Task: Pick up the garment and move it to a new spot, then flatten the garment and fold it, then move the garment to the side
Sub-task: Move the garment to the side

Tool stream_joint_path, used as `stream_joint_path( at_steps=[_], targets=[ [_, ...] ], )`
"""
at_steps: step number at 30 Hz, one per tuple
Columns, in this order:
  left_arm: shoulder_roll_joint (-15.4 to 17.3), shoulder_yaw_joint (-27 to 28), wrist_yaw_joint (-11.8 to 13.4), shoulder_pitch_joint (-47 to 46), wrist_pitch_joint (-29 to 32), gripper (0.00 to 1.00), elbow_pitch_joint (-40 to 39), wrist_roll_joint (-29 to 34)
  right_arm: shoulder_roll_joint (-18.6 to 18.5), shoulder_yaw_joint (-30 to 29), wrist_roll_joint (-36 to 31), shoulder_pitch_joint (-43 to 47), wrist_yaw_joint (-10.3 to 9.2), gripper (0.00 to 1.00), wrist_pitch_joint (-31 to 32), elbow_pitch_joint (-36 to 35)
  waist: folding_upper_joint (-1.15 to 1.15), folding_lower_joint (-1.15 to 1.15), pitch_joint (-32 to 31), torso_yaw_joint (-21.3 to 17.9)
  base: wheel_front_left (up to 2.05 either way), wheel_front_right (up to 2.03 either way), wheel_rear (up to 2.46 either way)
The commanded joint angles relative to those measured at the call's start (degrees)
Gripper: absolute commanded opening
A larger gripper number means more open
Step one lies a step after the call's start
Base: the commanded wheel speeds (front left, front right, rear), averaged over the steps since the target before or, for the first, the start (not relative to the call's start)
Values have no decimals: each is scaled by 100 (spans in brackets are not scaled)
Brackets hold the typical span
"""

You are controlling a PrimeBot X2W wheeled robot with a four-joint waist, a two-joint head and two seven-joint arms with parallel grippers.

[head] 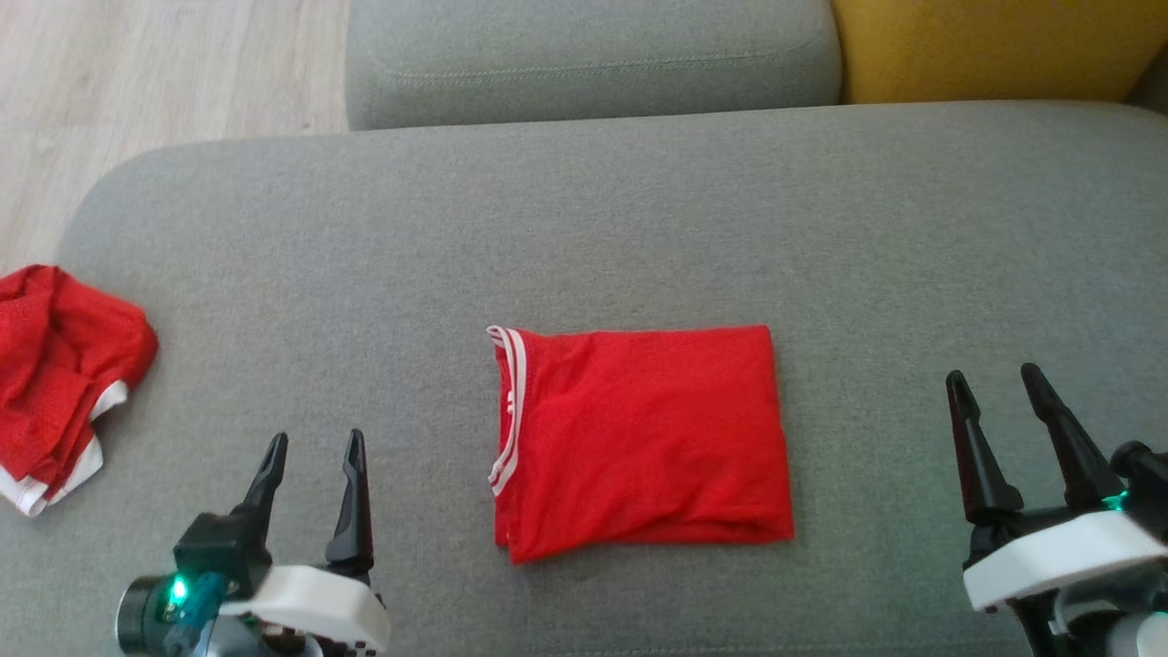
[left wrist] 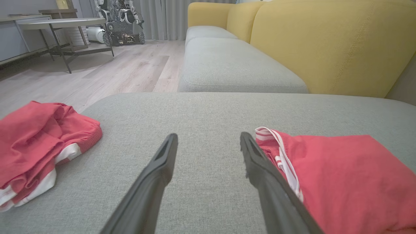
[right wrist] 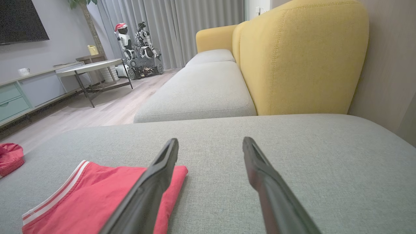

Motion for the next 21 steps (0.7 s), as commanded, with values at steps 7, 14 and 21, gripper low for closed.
stream_joint_path(
  at_steps=[7,14,21],
  targets=[
    [11,102,63,-579,-72,100,-329,61,-138,152,43,-293,-5,100,111,212,0,0,284,303,0,0,0],
    [-188,-13,-84,-1067,-230,100,-171,57,-138,421,200,-615,-5,100,159,1006,0,0,686,777,0,0,0],
    [-412,-97,-196,-1399,-371,100,36,89,-166,856,433,-1074,-5,100,162,2060,0,0,966,1095,0,0,0]
  ],
)
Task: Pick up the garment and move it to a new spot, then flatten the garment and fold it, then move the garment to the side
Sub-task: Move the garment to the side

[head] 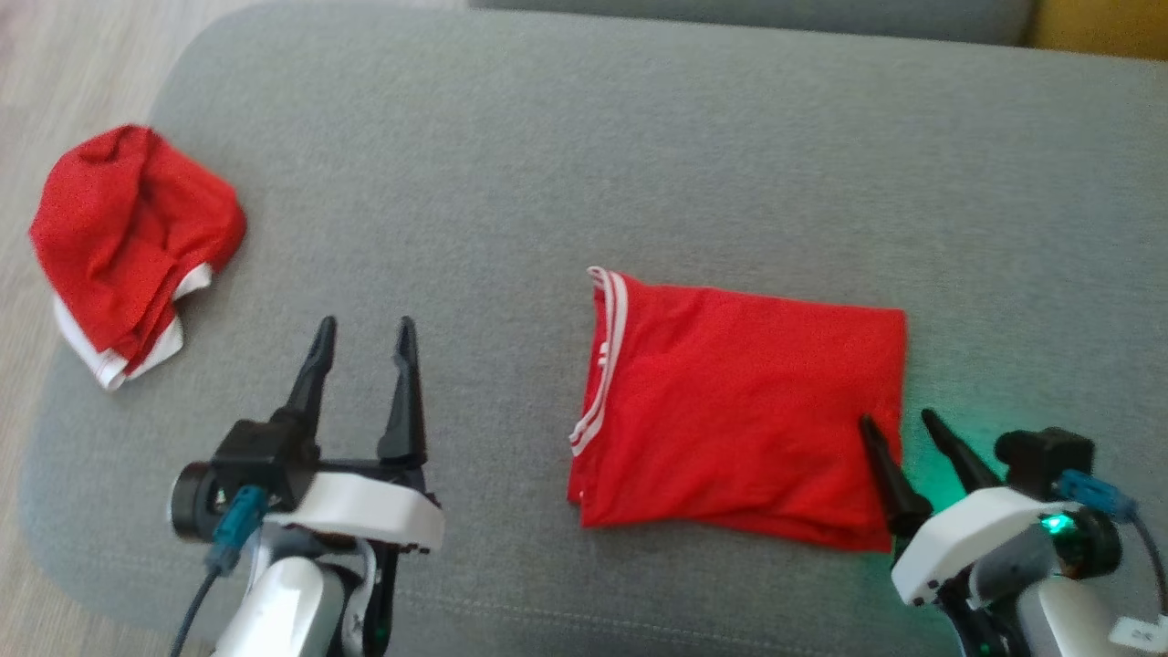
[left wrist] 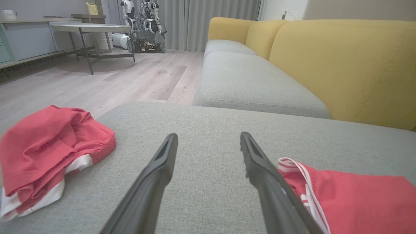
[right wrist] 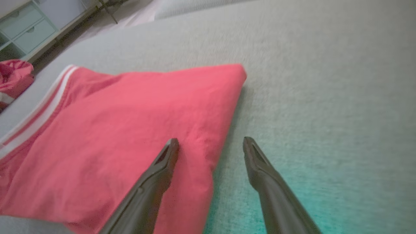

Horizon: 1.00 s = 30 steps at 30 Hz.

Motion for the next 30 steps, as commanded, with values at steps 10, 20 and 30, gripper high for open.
stream_joint_path(
  at_steps=[10,20,30],
  targets=[
    [-131,217,-98,-424,-121,100,-21,136,-178,526,308,-615,-5,0,177,748,0,0,223,75,0,0,0],
    [-110,328,-165,-415,-126,100,-108,236,-469,1080,365,-998,-5,0,168,656,0,0,243,-670,0,0,0],
    [-3,347,-190,-631,-120,100,-224,366,-1141,1616,636,-1860,-5,0,123,685,0,0,538,-1983,0,0,0]
  ],
)
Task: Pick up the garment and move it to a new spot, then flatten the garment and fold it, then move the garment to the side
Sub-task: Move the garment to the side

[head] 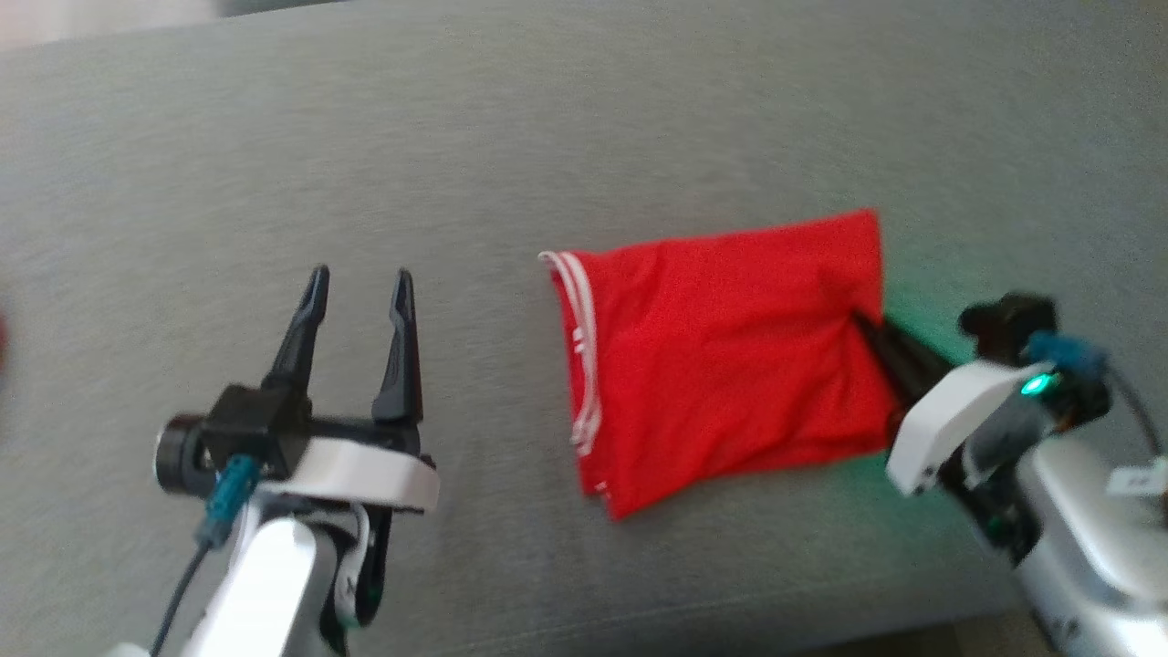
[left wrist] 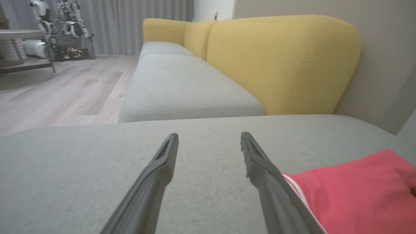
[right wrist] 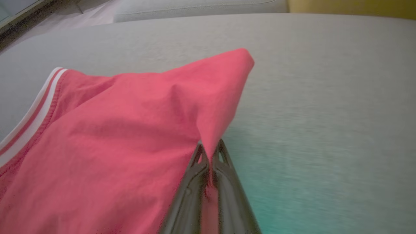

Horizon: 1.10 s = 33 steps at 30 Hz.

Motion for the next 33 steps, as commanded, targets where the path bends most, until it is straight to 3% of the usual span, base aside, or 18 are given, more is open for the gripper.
stream_joint_path(
  at_steps=[1,9,21,33],
  targets=[
    [120,220,-5,-314,-49,100,-219,59,-185,50,58,-214,-5,0,-84,-131,0,0,210,-488,0,0,0],
    [232,33,-153,-748,168,100,-268,212,-687,-386,320,-1069,-5,0,-369,346,0,0,665,-1127,0,0,0],
    [358,-220,-291,-1215,463,100,-361,428,-1295,-1144,796,-2297,-5,0,-970,1460,0,0,1349,-1455,0,0,0],
    [471,-351,-392,-1582,635,100,-434,558,-1240,-1254,694,-2944,-5,0,-1325,2338,0,0,1786,-1523,0,0,0]
  ],
)
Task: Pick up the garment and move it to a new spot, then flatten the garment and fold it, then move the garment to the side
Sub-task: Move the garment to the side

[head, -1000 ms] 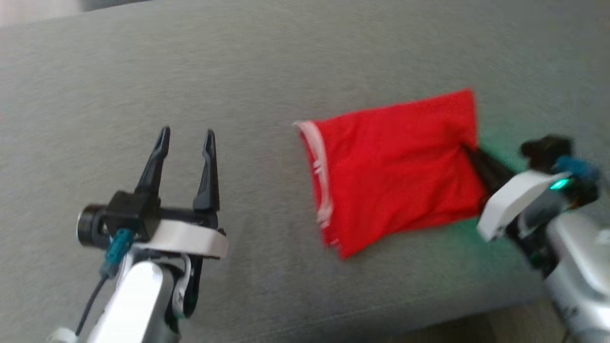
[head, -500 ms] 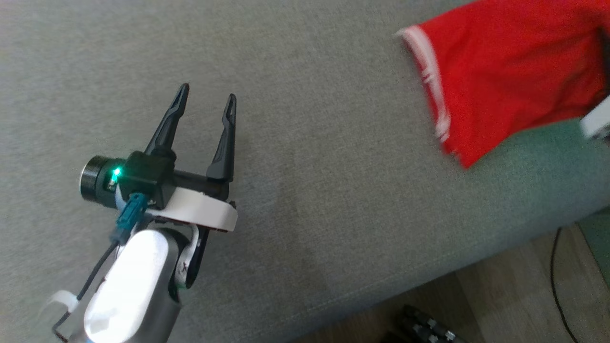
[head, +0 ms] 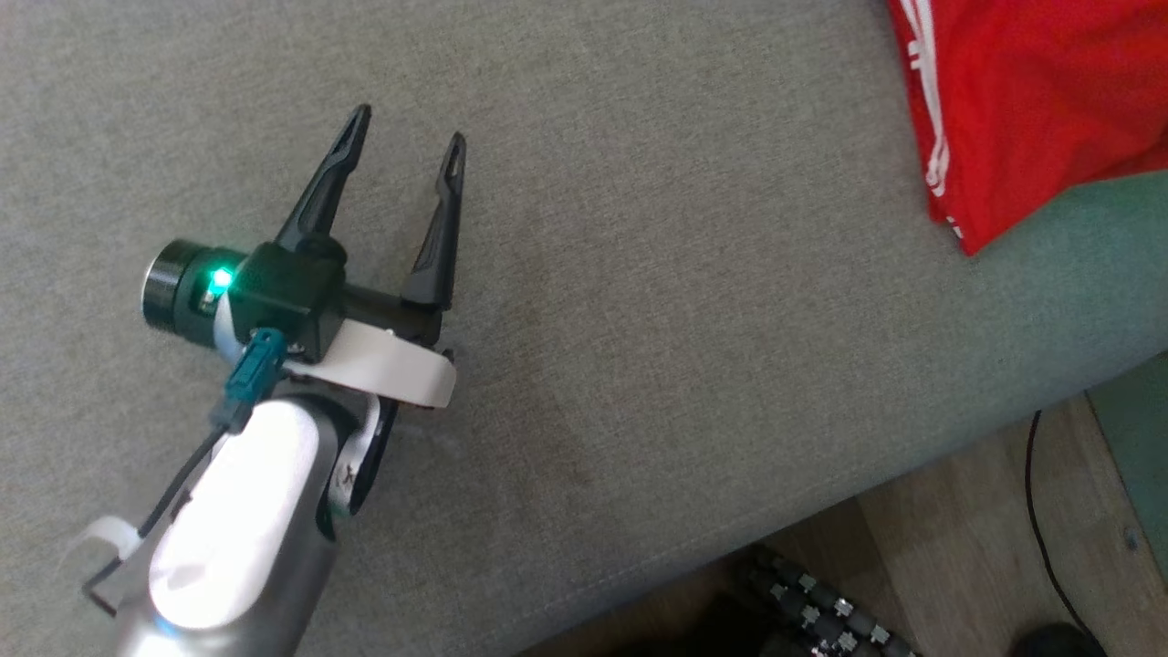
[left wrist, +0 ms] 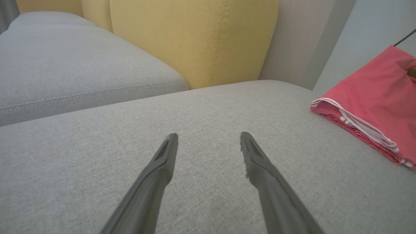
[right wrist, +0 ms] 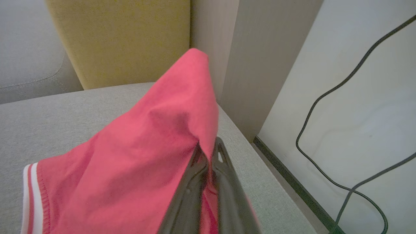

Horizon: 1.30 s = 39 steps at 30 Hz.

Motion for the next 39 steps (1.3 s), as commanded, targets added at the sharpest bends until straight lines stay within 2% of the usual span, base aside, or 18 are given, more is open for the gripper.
stream_joint_path(
  at_steps=[1,6,7,9,11,13,19,24,29,39],
  targets=[
    [91,107,-23,-172,20,100,-218,62,-116,-51,-70,-88,-5,0,-102,-27,0,-1,54,20,0,0,0],
    [105,54,-68,-319,36,100,-209,75,60,-37,-490,-494,-5,0,-411,723,0,-1,224,134,0,0,0],
    [107,50,-69,-333,34,100,-206,74,101,-18,-532,-556,-5,16,-457,833,0,-1,244,153,0,0,0],
    [101,41,-67,-358,30,100,-201,68,169,9,-582,-671,-5,42,-557,1042,0,-1,284,200,0,0,0],
    [94,27,-71,-383,22,100,-190,61,214,33,-602,-758,-5,44,-626,1252,0,-1,314,257,0,0,0],
    [79,15,-67,-402,3,100,-170,51,243,25,-595,-826,-5,100,-686,1455,0,-1,326,314,0,0,0],
    [38,18,-18,-347,-109,100,-75,-13,262,20,-595,-877,-5,100,-885,1811,0,-1,199,414,0,0,0],
    [24,81,40,-162,-244,100,55,-143,267,75,-707,-650,-5,100,-999,1487,0,-1,-122,419,0,0,0],
    [21,149,113,84,-338,100,122,-274,278,-179,-929,-70,-5,100,-1009,289,0,-1,-502,447,0,0,0],
    [-40,331,347,656,-509,100,187,-525,938,-416,-1444,1728,-5,100,-1011,-2155,0,-1,-1272,859,0,0,0]
  ],
)
